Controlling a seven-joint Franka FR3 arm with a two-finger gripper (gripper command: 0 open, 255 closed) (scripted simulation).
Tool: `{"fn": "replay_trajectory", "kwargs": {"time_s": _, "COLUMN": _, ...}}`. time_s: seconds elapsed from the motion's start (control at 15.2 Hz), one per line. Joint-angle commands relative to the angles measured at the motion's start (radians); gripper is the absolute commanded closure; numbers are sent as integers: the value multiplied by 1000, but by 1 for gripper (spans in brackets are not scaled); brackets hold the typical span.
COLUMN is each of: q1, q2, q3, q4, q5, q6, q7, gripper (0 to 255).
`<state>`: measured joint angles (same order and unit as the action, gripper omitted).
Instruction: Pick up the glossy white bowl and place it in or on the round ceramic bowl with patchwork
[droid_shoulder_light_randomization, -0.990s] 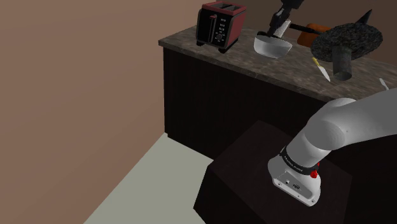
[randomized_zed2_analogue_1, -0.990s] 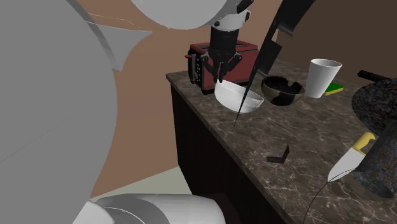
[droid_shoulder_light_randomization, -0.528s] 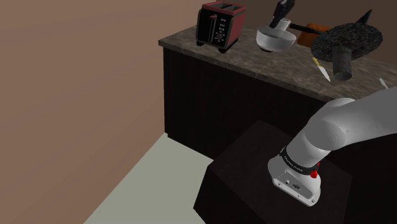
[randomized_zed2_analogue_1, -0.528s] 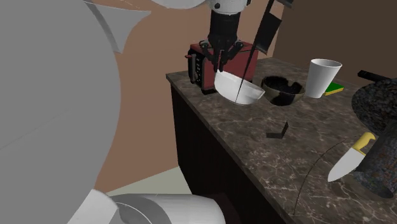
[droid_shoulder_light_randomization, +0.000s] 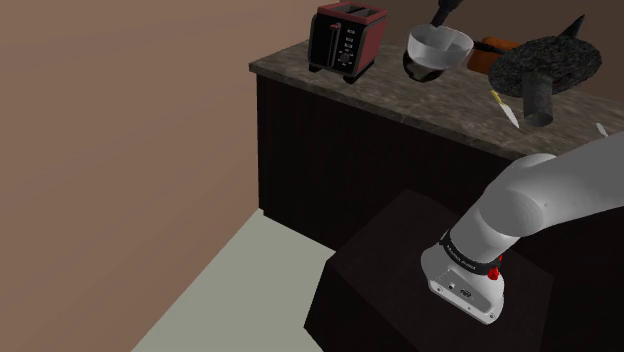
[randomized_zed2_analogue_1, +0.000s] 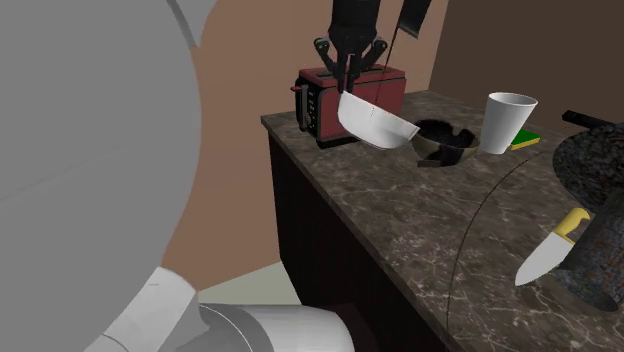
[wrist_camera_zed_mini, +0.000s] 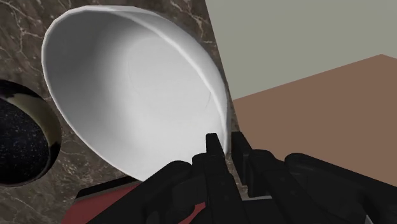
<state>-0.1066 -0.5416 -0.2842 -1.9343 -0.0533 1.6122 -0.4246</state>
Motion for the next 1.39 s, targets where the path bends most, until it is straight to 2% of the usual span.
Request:
{"fn": "replay_trajectory", "kwargs": {"time_s": 0.0, "q1": 2, "q2": 37, "q3": -20, "q4": 46, "q5": 4, "q6": -10, "q7": -21, "gripper": 255}}
{"fn": "replay_trajectory", "kwargs": {"time_s": 0.4, "q1": 8, "q2": 250, "q3": -152, "q4": 289, "q5": 55, "q6": -49, "q7": -161, "gripper": 255}}
{"fn": "replay_trajectory", "kwargs": {"time_s": 0.73, "q1": -19, "q2": 481, "q3": -277, "q4": 558, "q5": 172, "q6": -125, "q7": -300, "gripper": 255}}
{"fn": "replay_trajectory", "kwargs": {"time_s": 0.86, "q1": -57, "q2": 597, "q3": -326, "q4": 696, "q5": 250, "q6": -176, "q7": -360, "gripper": 255}}
{"fn": "replay_trajectory", "kwargs": {"time_s": 0.99, "q1": -130, "q2": 733, "q3": -363, "q4": 868, "q5": 352, "q6": -248, "q7": -415, "gripper": 255}}
{"fn": "replay_trajectory", "kwargs": {"time_s": 1.06, "q1": -187, "q2": 811, "q3": -373, "q4": 976, "q5": 412, "q6": -296, "q7": -437, "gripper": 255}}
{"fn": "replay_trajectory", "kwargs": {"time_s": 1.12, "q1": -265, "q2": 902, "q3": -373, "q4": 1115, "q5": 484, "q6": -358, "q7": -450, "gripper": 255}}
{"fn": "replay_trajectory", "kwargs": {"time_s": 1.19, "q1": -366, "q2": 1001, "q3": -356, "q4": 1288, "q5": 561, "q6": -432, "q7": -444, "gripper": 255}}
{"fn": "replay_trajectory", "kwargs": {"time_s": 1.32, "q1": -291, "q2": 926, "q3": -361, "q4": 1128, "q5": 495, "q6": -348, "q7": -459, "gripper": 255}}
